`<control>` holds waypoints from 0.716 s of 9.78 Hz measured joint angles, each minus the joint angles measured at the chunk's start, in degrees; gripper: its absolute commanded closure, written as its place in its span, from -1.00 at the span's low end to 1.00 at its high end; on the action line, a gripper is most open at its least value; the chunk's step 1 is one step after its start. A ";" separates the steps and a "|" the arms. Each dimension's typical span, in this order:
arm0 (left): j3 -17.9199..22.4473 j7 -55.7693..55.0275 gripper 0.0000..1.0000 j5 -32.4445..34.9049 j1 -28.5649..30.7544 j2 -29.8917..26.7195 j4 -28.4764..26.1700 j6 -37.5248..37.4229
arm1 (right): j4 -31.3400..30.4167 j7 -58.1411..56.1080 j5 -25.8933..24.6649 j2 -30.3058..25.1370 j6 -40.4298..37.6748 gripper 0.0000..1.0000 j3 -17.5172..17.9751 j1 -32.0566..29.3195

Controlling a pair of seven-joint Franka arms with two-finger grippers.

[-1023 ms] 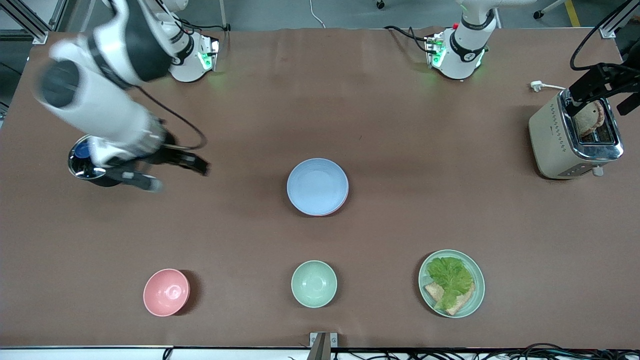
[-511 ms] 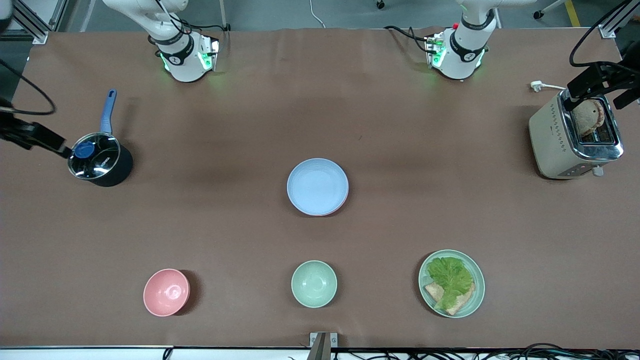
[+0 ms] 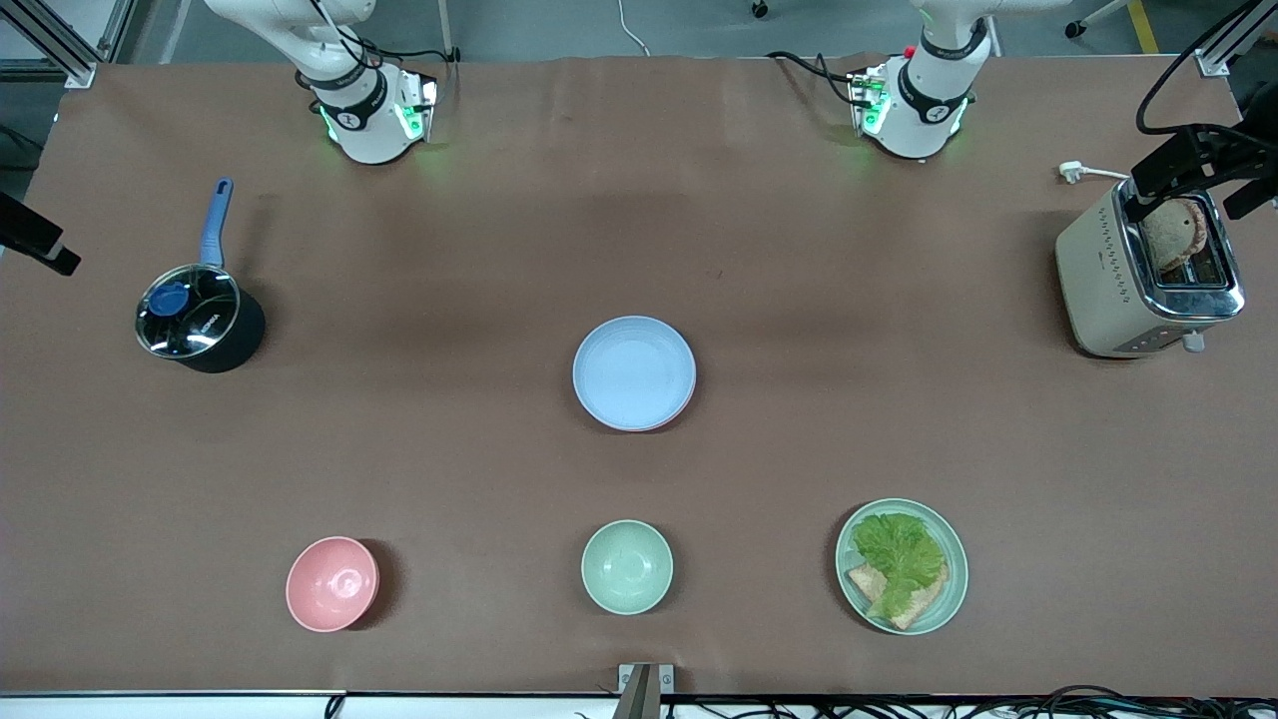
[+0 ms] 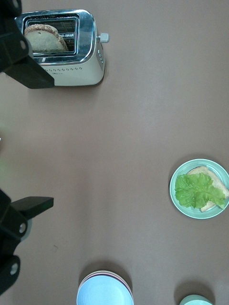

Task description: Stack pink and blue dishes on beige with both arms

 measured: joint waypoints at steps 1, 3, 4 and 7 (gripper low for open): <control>0.01 0.00 -1.00 0.00 0.00 0.00 -0.07 0.00 | 0.07 -0.66 -0.04 0.49 0.00 -1.00 0.03 0.02; 0.01 0.00 -1.00 0.00 0.00 0.06 -0.13 0.00 | 0.17 -0.91 -0.45 0.78 -0.47 -1.00 0.16 0.11; 0.01 0.00 -1.00 0.00 0.00 0.12 -0.14 0.00 | 0.24 -1.33 -1.04 0.78 -0.91 -1.00 0.22 0.11; 0.01 0.00 -1.00 0.00 0.00 0.17 -0.14 0.00 | 0.29 -4.02 -1.55 1.01 -2.52 -1.00 0.37 0.20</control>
